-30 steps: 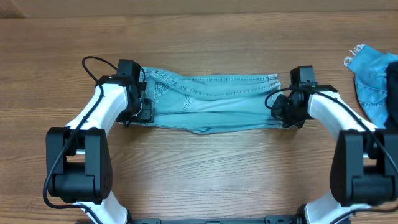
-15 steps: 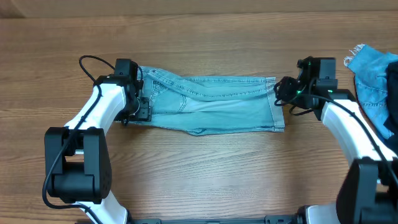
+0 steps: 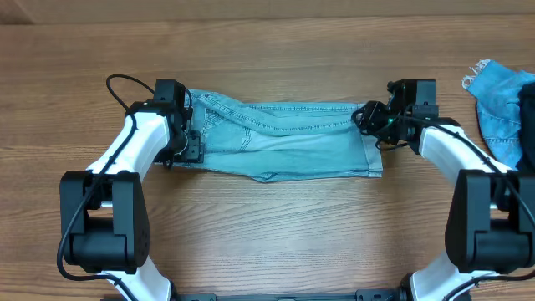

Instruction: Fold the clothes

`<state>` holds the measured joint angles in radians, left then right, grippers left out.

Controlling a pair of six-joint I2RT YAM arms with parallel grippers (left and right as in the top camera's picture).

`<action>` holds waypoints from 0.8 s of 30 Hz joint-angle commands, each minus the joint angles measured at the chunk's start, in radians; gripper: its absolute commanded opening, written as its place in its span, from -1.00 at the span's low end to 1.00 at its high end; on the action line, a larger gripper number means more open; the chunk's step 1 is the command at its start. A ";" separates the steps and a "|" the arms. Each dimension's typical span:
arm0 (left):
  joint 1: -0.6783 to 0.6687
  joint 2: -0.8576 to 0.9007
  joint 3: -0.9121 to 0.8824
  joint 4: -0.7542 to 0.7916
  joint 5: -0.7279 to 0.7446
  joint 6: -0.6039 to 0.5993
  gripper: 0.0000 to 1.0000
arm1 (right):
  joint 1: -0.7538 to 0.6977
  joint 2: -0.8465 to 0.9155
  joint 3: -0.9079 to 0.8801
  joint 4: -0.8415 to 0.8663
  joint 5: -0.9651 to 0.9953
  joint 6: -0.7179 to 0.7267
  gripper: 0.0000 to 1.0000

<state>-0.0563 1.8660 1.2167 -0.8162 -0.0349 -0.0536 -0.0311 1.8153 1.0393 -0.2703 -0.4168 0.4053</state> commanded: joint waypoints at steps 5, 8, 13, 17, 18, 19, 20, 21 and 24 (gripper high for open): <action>0.017 0.011 -0.004 0.006 -0.043 -0.014 0.41 | -0.018 0.003 0.003 0.224 0.018 0.151 0.40; 0.017 0.011 -0.004 0.005 -0.043 -0.014 0.41 | -0.049 0.003 0.003 0.280 -0.006 0.146 0.40; 0.017 0.011 -0.004 0.007 -0.042 -0.014 0.42 | -0.056 0.003 0.003 0.150 -0.188 0.035 0.35; 0.017 0.011 -0.004 0.005 -0.043 -0.014 0.43 | -0.048 0.002 0.003 0.011 -0.255 -0.021 -0.32; 0.017 0.011 -0.004 0.006 -0.043 -0.014 0.42 | -0.048 0.002 0.003 -0.019 -0.245 -0.020 -0.57; 0.017 0.011 -0.004 0.006 -0.042 -0.014 0.42 | -0.048 0.002 0.003 -0.041 -0.235 -0.016 -0.72; 0.017 0.011 -0.004 0.006 -0.042 -0.014 0.42 | -0.047 0.002 0.003 -0.060 -0.232 -0.017 -0.87; 0.017 0.011 -0.004 0.006 -0.042 -0.014 0.42 | -0.041 0.002 0.003 -0.087 -0.197 -0.017 -0.92; 0.017 0.011 -0.004 0.006 -0.042 -0.014 0.42 | 0.000 0.003 0.003 -0.100 -0.132 -0.018 -0.92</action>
<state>-0.0563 1.8660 1.2167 -0.8150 -0.0349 -0.0536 -0.0696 1.8156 1.0386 -0.3710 -0.6052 0.4023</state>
